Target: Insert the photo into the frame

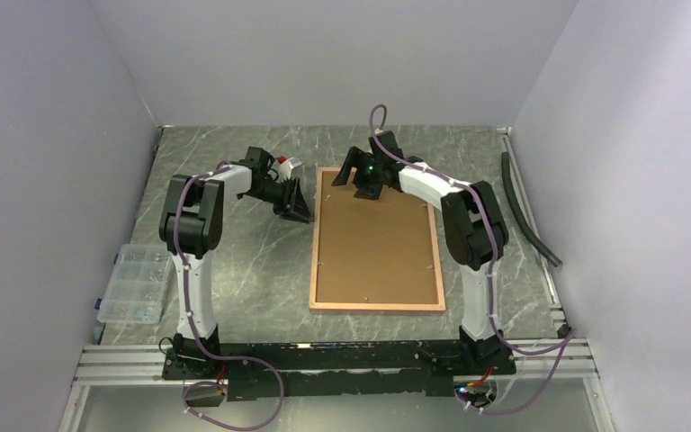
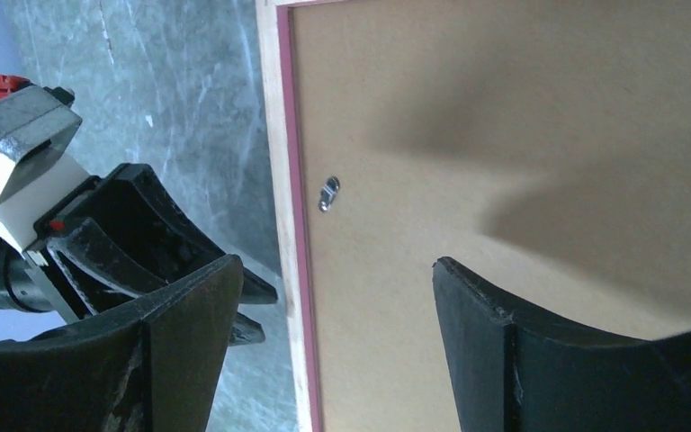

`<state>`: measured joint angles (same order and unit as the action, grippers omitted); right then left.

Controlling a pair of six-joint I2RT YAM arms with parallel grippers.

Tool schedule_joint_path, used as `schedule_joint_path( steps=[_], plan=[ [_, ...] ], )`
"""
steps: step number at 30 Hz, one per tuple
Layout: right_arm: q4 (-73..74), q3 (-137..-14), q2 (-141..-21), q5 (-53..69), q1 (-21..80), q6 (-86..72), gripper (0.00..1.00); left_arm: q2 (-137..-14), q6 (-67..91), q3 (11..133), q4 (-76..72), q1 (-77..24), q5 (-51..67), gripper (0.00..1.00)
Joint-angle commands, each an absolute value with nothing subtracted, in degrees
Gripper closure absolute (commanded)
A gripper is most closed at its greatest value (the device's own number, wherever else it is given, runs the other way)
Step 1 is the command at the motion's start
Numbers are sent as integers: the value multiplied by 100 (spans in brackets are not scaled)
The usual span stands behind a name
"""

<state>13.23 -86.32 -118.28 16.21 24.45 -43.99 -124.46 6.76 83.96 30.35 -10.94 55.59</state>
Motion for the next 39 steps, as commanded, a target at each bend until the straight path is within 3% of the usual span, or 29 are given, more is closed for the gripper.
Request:
schedule_joint_path(
  steps=[1, 12, 24, 39],
  plan=[
    [1099, -9302, -12285, 1951, 2520, -4600, 21, -12582, 830, 8506, 2742, -1205, 5497, 63],
    [1102, -10073, -13191, 2288, 2723, -4758, 31, -12924, 800, 8609, 2805, -1222, 5229, 76],
    [802, -10107, -13450, 2652, 2814, -5066, 35, -12929, 765, 8571, 2856, -1224, 5165, 78],
    [768, -9536, -12914, 2476, 2704, -4978, 33, -12832, 749, 8486, 2840, -1230, 5091, 79]
  ],
)
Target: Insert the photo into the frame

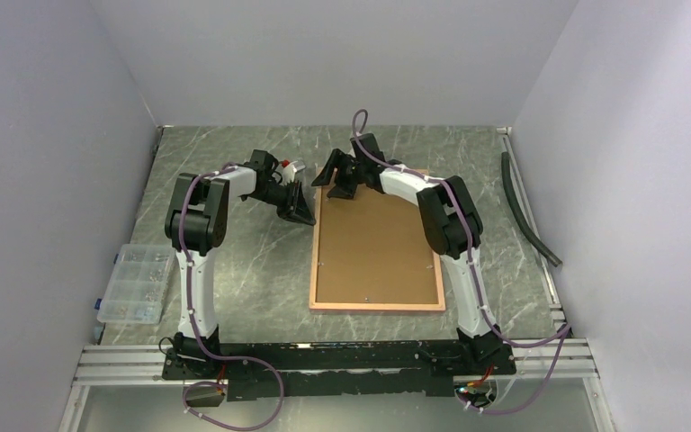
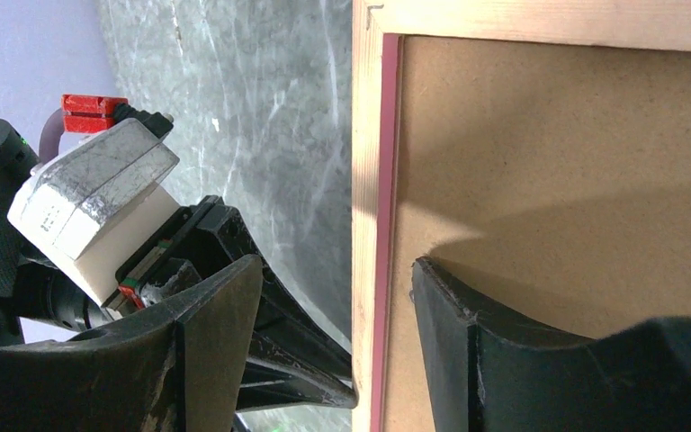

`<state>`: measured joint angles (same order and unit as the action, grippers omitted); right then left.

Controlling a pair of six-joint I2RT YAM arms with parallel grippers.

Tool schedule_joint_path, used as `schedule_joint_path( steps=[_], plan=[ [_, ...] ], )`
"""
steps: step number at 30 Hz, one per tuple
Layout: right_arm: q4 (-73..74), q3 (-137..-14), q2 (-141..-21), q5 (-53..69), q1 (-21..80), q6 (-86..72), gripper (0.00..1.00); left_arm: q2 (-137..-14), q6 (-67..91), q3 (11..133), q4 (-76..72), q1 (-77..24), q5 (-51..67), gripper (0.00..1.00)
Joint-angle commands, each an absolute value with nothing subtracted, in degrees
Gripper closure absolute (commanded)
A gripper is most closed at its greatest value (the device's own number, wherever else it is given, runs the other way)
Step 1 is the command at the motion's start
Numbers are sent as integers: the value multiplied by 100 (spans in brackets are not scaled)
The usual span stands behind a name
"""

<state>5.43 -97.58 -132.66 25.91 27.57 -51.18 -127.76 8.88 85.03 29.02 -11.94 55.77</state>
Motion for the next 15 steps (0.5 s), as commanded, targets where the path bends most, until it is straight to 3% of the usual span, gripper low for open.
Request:
schedule_joint_path(
  steps=[1, 15],
  plan=[
    [765, -9495, -12876, 2477, 2688, -4951, 33, -12820, 747, 8471, 2832, -1230, 5095, 79],
    [457, -9030, -12752, 2636, 2772, -5147, 32, -12735, 740, 8436, 2824, -1230, 5078, 80]
  ],
)
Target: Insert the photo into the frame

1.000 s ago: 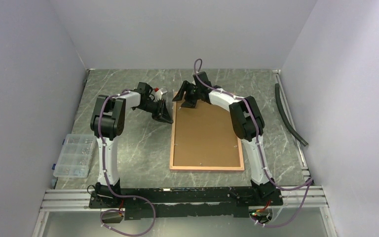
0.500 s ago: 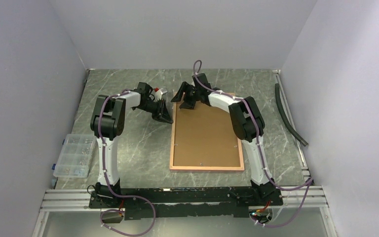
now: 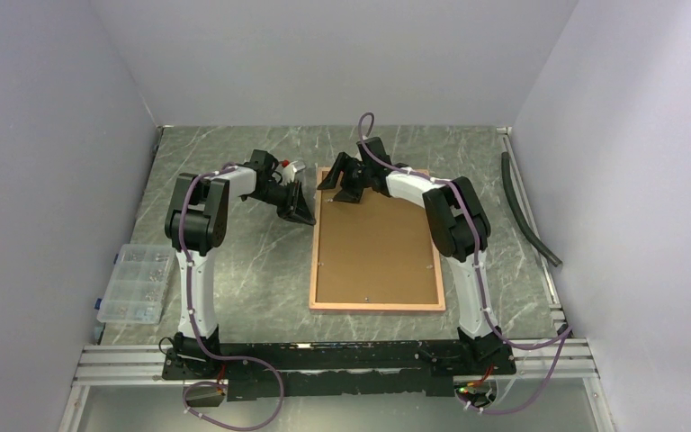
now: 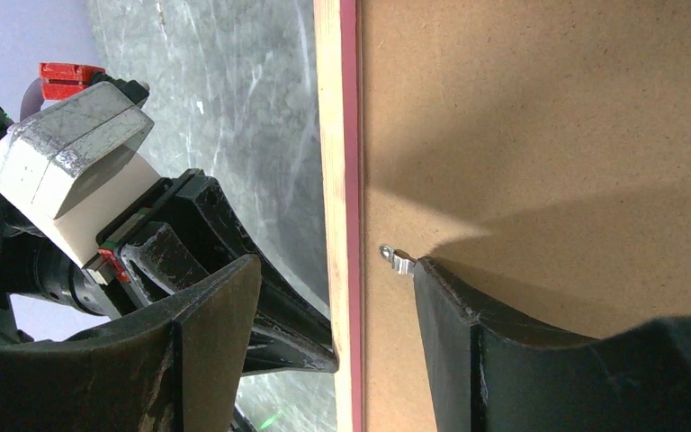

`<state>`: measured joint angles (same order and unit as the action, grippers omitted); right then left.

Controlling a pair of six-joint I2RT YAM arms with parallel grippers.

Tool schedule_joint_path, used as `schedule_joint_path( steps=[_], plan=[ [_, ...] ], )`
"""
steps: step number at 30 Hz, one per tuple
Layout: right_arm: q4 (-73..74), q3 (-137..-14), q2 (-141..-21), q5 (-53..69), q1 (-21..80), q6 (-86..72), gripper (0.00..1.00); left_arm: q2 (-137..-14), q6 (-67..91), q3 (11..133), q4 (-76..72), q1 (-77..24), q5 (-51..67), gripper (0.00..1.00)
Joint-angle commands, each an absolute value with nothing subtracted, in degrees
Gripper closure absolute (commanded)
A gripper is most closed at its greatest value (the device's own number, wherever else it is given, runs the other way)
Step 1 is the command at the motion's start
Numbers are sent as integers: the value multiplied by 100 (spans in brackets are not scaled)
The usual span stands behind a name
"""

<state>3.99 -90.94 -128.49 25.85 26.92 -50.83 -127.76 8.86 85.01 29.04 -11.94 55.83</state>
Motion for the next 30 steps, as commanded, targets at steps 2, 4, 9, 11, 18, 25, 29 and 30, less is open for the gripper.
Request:
schedule_joint_path(
  steps=[2, 4, 9, 11, 18, 25, 29, 30],
  plan=[
    [478, -9124, -12824, 2644, 2799, -5162, 32, -12731, 755, 8444, 2817, -1230, 5085, 80],
    [500, -9234, -12905, 2687, 2811, -5183, 32, -12726, 756, 8453, 2826, -1230, 5079, 80],
    [454, -9293, -12942, 2797, 2875, -5237, 33, -12724, 734, 8461, 2834, -1230, 5069, 80],
    [423, -9212, -12887, 2854, 2906, -5249, 33, -12734, 730, 8478, 2839, -1230, 5062, 80],
    [276, -8920, -12750, 3029, 3072, -5274, 33, -12737, 715, 8485, 2847, -1231, 5046, 80],
    [349, -9048, -12656, 3263, 3120, -5157, 33, -12676, 721, 8445, 2856, -1231, 5056, 80],
    [580, -9148, -12370, 3251, 2951, -4840, 33, -12644, 724, 8448, 2874, -1219, 5080, 80],
    [641, -9195, -12332, 3239, 2879, -4756, 33, -12639, 740, 8451, 2863, -1221, 5078, 80]
  ],
)
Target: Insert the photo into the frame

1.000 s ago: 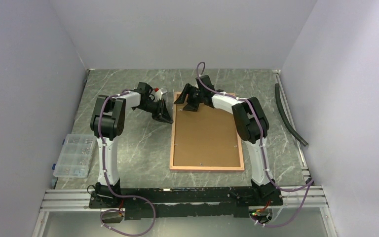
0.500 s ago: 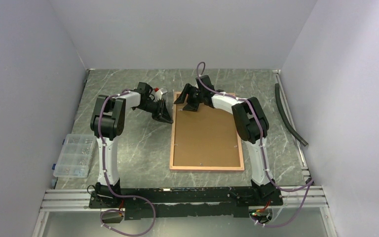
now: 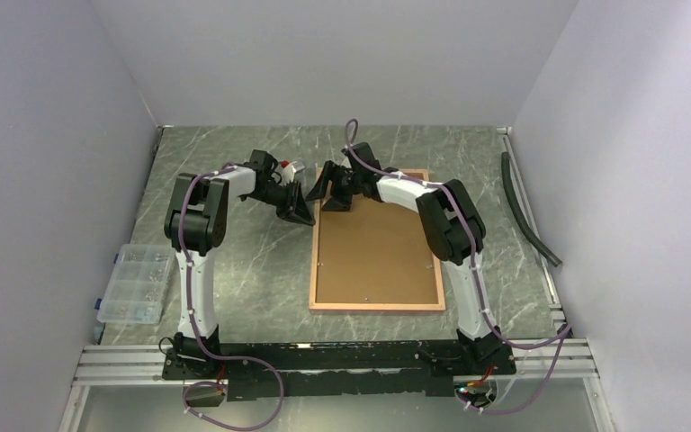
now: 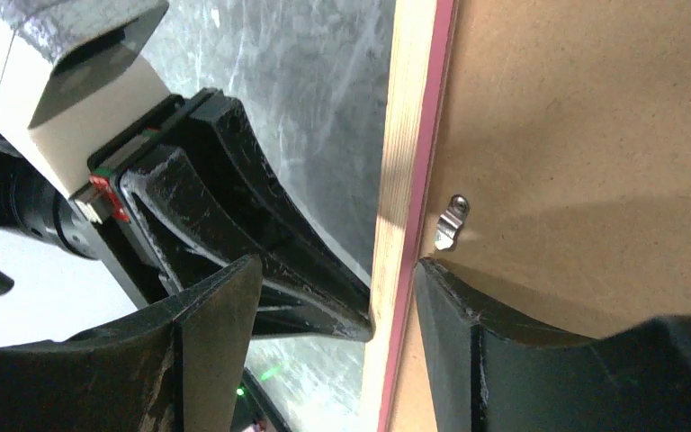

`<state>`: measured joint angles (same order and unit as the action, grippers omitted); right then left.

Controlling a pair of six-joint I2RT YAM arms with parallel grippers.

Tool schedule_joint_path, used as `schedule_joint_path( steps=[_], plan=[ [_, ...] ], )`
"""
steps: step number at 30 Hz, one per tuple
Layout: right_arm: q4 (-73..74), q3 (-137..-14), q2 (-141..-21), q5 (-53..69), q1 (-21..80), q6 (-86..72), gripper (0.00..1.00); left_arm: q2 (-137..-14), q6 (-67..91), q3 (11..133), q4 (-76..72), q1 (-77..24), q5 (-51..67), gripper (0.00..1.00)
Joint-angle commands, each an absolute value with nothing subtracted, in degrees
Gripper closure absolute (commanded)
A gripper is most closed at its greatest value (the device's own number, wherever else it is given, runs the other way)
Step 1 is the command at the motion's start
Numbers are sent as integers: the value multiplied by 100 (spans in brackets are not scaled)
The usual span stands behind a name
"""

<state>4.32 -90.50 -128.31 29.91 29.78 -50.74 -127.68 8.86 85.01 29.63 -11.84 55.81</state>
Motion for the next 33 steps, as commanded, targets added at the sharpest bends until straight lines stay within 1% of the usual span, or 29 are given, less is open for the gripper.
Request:
schedule_joint_path(
  steps=[1, 5, 11, 19, 33],
  plan=[
    [683, -9232, -12309, 3227, 2818, -4687, 33, -12630, 753, 8451, 2857, -1222, 5084, 80],
    [725, -9368, -12309, 3328, 2564, -4576, 33, -12613, 772, 8444, 2847, -1225, 5082, 80],
    [782, -9612, -12531, 3323, 2462, -4521, 32, -12586, 795, 8454, 2856, -1213, 5090, 80],
    [759, -9694, -12975, 3278, 2584, -4613, 32, -12607, 949, 8497, 2749, -1213, 5151, 80],
    [623, -9370, -13064, 3259, 2769, -4730, 32, -12590, 940, 8463, 2742, -1213, 5151, 79]
  ],
)
